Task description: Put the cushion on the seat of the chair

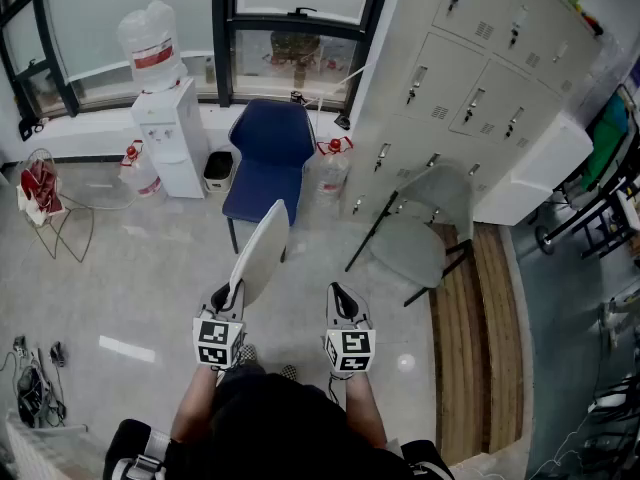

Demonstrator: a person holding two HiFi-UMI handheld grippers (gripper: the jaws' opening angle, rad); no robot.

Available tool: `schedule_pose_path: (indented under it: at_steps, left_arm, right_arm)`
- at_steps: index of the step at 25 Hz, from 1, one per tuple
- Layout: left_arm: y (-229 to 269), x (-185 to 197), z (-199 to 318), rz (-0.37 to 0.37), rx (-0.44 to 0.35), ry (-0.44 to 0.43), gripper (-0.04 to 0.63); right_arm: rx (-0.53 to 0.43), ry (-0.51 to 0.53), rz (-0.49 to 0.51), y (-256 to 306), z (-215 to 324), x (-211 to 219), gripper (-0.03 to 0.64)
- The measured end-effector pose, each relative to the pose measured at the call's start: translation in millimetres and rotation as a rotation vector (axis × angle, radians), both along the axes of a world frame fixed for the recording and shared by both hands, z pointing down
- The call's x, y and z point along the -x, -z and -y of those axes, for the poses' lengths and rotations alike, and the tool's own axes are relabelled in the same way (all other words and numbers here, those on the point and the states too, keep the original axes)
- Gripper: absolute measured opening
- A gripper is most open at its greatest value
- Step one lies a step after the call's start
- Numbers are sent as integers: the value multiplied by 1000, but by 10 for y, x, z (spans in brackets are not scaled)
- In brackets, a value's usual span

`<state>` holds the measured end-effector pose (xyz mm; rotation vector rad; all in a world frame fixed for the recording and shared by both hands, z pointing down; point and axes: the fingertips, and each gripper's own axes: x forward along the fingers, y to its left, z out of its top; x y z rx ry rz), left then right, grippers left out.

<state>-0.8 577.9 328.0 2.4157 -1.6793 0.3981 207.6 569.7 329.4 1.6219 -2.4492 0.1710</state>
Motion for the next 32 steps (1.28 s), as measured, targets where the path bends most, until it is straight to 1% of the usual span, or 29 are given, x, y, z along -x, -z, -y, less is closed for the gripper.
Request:
schedule_pose_path:
  at_steps: [5, 11, 15, 20, 27, 32]
  left_arm:
    - [-1, -24, 28, 0, -4, -3, 46]
    - [-49, -47, 51, 3, 2, 0, 46]
    - [-31, -63, 76, 15, -3, 11, 46]
    - [-10, -54, 160, 9, -2, 32, 46]
    - [-121, -50, 471, 22, 18, 30, 46]
    - [-181, -46, 906, 16, 34, 12, 46]
  right_arm:
    - [-5, 3, 3, 10, 28, -4, 32]
    - [-7, -10, 31, -11, 40, -90, 34]
    - [4, -14, 41, -44, 25, -175, 34]
    - [20, -7, 45, -100, 93, -249, 34]
    - [39, -10, 51, -200, 423, -245, 34]
    - [54, -8, 57, -273, 868, -161, 34]
